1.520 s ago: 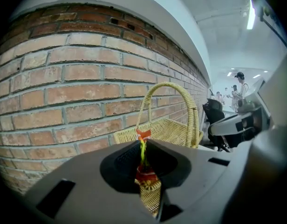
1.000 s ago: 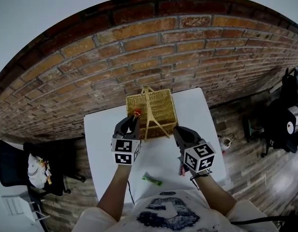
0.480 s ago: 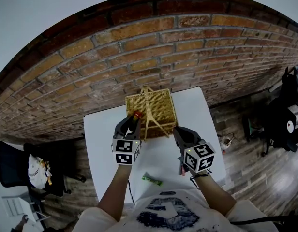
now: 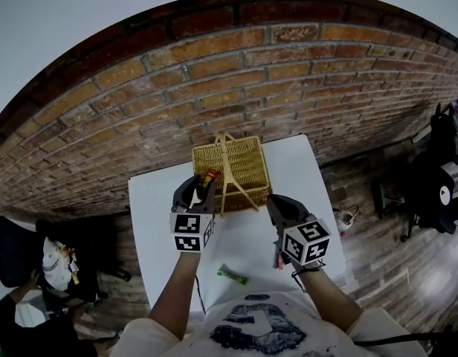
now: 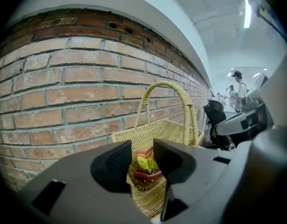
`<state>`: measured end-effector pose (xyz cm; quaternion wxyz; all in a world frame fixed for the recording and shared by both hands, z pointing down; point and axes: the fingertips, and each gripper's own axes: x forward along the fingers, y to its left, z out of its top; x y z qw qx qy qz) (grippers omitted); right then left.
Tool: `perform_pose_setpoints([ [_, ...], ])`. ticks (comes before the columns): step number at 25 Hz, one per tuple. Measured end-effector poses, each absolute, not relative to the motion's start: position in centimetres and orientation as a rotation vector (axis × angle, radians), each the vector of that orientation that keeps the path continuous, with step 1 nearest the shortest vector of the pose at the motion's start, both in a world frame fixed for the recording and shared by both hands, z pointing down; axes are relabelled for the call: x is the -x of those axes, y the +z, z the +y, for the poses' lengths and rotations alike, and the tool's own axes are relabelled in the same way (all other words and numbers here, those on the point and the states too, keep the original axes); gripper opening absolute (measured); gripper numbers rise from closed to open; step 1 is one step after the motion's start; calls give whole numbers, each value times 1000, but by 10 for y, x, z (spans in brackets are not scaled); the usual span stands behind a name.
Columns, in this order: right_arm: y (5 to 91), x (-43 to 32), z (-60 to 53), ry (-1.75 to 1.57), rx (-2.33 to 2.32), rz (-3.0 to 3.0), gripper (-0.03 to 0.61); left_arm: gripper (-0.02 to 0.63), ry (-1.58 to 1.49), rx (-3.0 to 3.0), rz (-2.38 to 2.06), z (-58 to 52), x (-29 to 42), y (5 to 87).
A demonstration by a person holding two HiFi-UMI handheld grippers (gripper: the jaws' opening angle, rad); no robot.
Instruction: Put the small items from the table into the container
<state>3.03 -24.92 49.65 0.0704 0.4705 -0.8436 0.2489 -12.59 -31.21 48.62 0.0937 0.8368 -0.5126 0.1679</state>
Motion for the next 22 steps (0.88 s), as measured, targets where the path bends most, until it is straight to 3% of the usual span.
perform_pose_setpoints([
  [15, 455, -33, -206, 607, -1368, -2630, 20, 173, 411, -2479, -1652, -234, 138, 444],
  [22, 438, -45, -170, 569, -1334, -2677, 20, 125, 359, -2478, -1692, -180, 126, 426],
])
